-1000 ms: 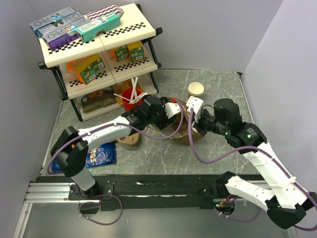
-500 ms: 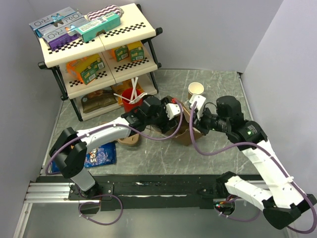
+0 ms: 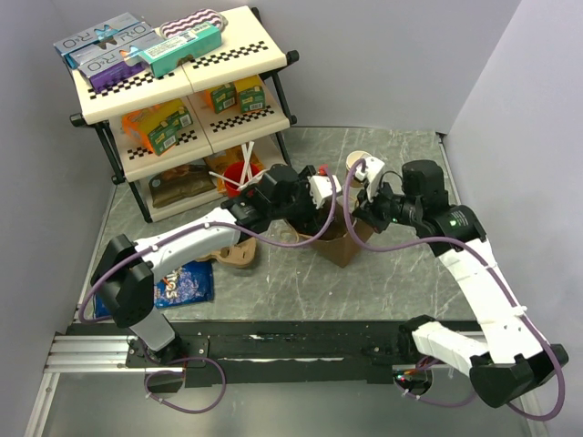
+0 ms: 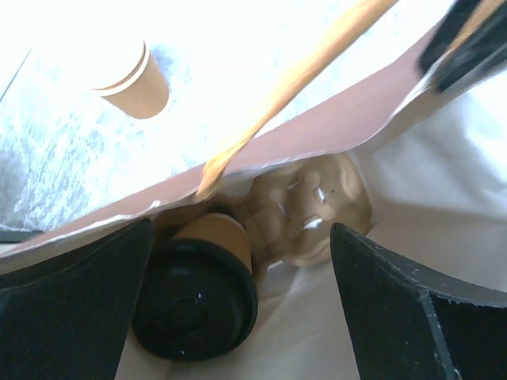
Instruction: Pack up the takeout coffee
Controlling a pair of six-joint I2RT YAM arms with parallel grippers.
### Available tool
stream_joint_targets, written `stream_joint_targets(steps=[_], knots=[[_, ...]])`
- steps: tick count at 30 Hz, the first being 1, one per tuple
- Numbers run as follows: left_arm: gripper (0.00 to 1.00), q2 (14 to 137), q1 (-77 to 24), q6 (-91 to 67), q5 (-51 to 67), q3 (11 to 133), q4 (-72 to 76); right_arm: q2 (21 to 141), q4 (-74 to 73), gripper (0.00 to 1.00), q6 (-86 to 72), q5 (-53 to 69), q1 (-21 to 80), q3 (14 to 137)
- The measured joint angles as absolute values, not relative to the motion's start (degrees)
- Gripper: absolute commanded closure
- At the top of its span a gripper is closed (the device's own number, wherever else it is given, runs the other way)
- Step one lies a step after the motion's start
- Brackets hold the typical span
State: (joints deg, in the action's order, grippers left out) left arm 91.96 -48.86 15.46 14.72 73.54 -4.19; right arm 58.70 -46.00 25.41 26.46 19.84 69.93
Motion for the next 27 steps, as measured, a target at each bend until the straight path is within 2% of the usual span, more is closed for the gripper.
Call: stream_joint_targets(steps=[10, 13, 16, 17, 22, 25, 27], knots=[[0.01, 91.96, -47.97, 13.15, 17.93, 78.22, -5.96, 61.91, -42.94, 1.0, 25.43, 24.67, 17.93, 70.7], [0.01, 92.2, -47.4, 12.27, 18.68, 80.29, -6.79, 63.46, -41.93, 0.97, 25.39, 23.92, 17.32, 71.26], [0.01, 92.9, -47.05, 11.75, 19.2, 82.96, -7.01, 64.86, -40.88, 0.86, 25.39, 23.18, 16.67, 71.44], [0.01, 93.17, -46.94, 11.38, 19.27, 83.81, -7.18, 65.25, -40.71, 0.76, 25.39, 23.0, 16.49, 71.59], [0.01, 94.24, -46.48, 9.87, 19.16, 88.12, -8.47, 67.42, -41.76, 0.49, 25.12, 22.48, 15.42, 72.38], [0.0, 94.28, -45.89, 9.43, 18.41, 90.26, -9.21, 68.23, -43.4, 0.37, 24.91, 22.65, 14.48, 73.08], [0.01, 94.26, -45.19, 9.32, 17.69, 91.79, -9.61, 68.2, -43.97, 0.32, 24.73, 23.03, 14.02, 73.97]])
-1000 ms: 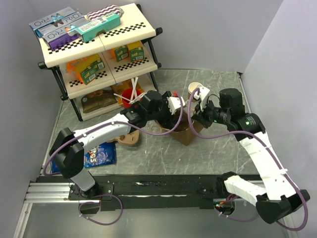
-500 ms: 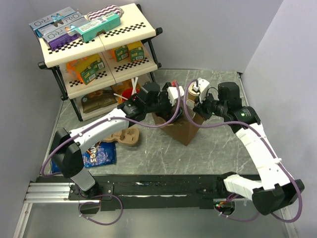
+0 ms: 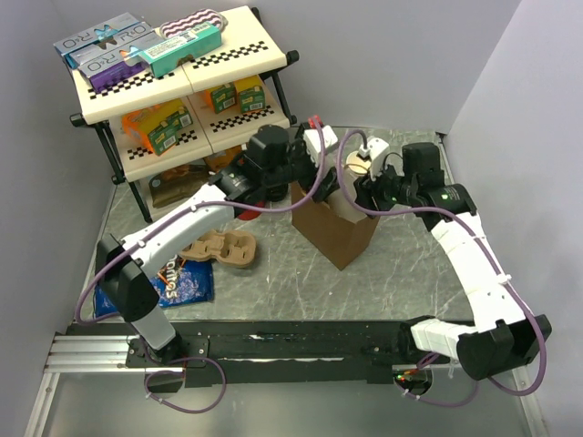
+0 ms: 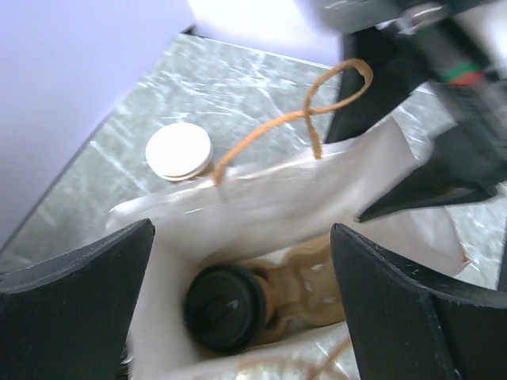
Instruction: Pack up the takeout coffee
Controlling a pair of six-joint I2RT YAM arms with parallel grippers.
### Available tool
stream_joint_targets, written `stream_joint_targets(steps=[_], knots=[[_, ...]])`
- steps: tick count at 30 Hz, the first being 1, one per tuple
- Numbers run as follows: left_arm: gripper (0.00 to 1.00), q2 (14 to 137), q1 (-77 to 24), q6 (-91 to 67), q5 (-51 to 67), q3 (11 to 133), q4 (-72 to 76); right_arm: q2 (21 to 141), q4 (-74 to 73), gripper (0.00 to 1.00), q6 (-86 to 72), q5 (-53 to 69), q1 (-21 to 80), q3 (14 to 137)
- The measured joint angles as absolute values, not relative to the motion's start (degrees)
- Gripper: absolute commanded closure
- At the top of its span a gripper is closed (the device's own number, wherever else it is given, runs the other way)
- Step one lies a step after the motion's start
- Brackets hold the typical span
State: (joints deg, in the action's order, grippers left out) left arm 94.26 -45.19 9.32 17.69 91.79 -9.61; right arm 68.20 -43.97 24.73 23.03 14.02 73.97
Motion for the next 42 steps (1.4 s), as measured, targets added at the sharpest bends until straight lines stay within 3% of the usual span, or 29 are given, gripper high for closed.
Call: stream_joint_targets(steps=[10, 25, 42], knots=[[0.01, 90.32, -40.84, 10.22, 14.35, 94.26, -14.59, 66.94, -43.77, 0.0, 23.38, 23.14, 13.8, 76.55], [0.01, 79.77, -31.35, 15.33, 8.95, 92.55, -23.11, 65.98, -43.68, 0.03, 23.42, 23.16, 13.61, 86.26], [0.03, 84.36, -19.7, 16.97, 5.96, 98.13, -33.69, 66.67, -45.54, 0.01, 21.56, 24.56, 13.61, 87.37]])
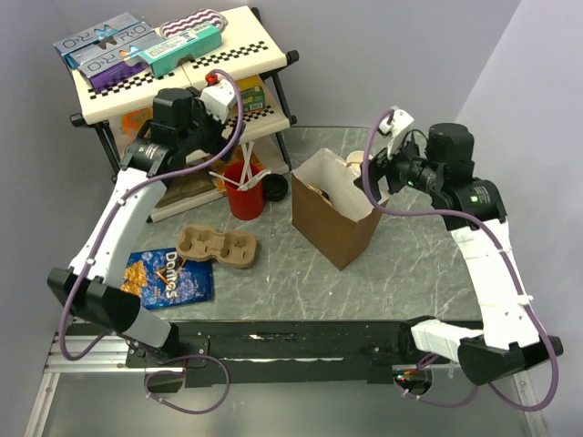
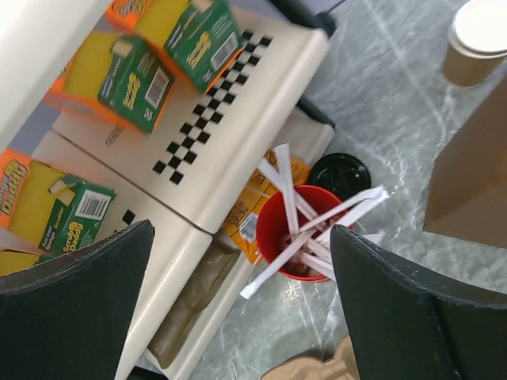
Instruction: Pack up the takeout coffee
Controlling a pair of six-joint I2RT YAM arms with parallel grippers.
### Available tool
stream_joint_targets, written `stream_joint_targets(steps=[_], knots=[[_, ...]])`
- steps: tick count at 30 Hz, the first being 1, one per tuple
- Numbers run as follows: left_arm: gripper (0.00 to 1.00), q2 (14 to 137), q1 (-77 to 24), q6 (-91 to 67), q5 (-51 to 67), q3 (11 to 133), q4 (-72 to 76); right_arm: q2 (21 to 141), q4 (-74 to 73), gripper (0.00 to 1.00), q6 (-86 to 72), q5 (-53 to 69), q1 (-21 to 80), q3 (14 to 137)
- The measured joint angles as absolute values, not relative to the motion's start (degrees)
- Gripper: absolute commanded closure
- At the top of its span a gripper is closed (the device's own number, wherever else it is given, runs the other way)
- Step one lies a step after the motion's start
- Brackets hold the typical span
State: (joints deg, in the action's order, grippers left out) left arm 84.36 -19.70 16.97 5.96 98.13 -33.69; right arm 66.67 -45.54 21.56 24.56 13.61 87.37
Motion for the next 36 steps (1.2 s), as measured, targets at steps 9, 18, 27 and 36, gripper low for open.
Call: stream_joint_targets(steps=[9, 18, 27, 36], knots=[[0.25, 86.96, -17.69, 15.29, 8.88, 96.66, -37.89, 59.11, -45.01, 0.01, 20.1, 21.45, 13.61, 90.13], [0.25, 87.74, -14.98, 14.44, 8.12, 92.9, -42.76, 57.21, -44.56, 0.01, 19.33, 20.1, 13.61, 88.58], [0.36, 95.18, -13.85, 14.11, 7.88, 93.71, -44.1, 58.02, -44.62, 0.01, 19.35, 19.88, 13.61, 87.66], [0.58, 97.36, -13.85, 13.85, 7.86, 93.91, -45.34, 57.69, -44.53, 0.01, 19.46, 19.11, 13.61, 87.39]])
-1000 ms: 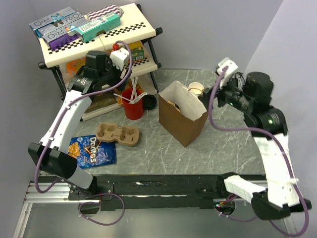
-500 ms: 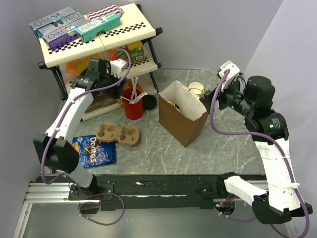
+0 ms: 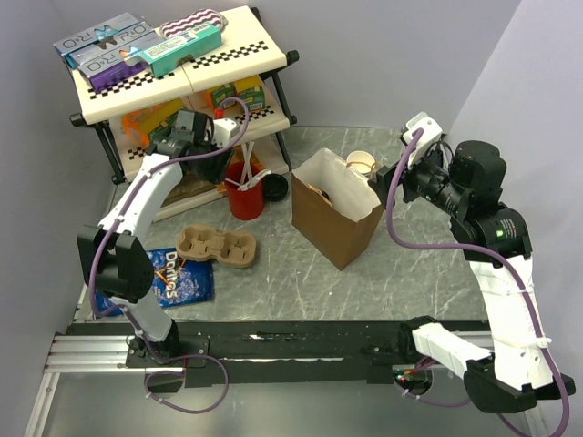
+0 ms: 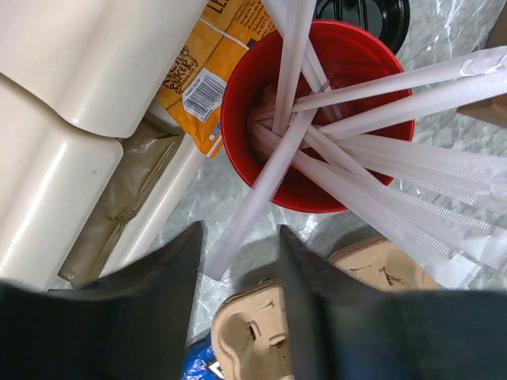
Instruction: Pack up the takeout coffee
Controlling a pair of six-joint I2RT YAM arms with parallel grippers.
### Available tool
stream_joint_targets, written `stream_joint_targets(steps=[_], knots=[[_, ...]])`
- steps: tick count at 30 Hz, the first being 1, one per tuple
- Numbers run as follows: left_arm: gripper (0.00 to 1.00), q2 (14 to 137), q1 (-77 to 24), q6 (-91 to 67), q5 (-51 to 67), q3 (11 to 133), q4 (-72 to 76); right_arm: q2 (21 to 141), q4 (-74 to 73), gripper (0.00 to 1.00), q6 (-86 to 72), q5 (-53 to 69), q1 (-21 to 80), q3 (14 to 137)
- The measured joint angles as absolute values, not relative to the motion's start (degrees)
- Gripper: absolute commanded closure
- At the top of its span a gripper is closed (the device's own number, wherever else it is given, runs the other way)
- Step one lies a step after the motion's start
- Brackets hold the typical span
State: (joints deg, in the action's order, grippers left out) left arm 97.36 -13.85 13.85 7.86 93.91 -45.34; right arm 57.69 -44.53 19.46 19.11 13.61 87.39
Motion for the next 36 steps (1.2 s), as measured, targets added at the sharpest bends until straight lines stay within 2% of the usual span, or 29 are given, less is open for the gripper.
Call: stream_joint_targets(steps=[2, 3, 6, 7, 16, 25, 36], knots=[[0.66, 97.36, -13.85, 13.82, 7.9, 93.91, -45.5, 57.49, -44.56, 0.01, 19.51, 19.09, 13.61, 87.05], [0.74, 97.36, -13.85, 13.87, 7.94, 93.91, -45.54, 57.47, -44.58, 0.01, 19.51, 19.09, 13.61, 86.98], [0.85, 97.36, -13.82, 13.98, 8.08, 94.17, -45.71, 57.49, -44.53, 0.01, 19.57, 19.05, 13.61, 86.98], [0.99, 97.36, -13.85, 13.93, 8.1, 94.21, -45.78, 57.49, -44.53, 0.01, 19.59, 19.07, 13.61, 86.98], [0.99, 96.36, -13.85, 14.28, 8.69, 95.59, -47.86, 57.69, -44.16, 0.01, 20.45, 18.76, 13.61, 86.98], [0.99, 85.19, -13.85, 17.19, 8.19, 98.7, -52.01, 59.51, -44.14, 0.0, 21.58, 17.37, 13.61, 86.98], [0.99, 81.58, -13.82, 20.95, 9.93, 111.18, -58.5, 61.58, -44.14, 0.0, 22.41, 15.38, 13.61, 87.05]])
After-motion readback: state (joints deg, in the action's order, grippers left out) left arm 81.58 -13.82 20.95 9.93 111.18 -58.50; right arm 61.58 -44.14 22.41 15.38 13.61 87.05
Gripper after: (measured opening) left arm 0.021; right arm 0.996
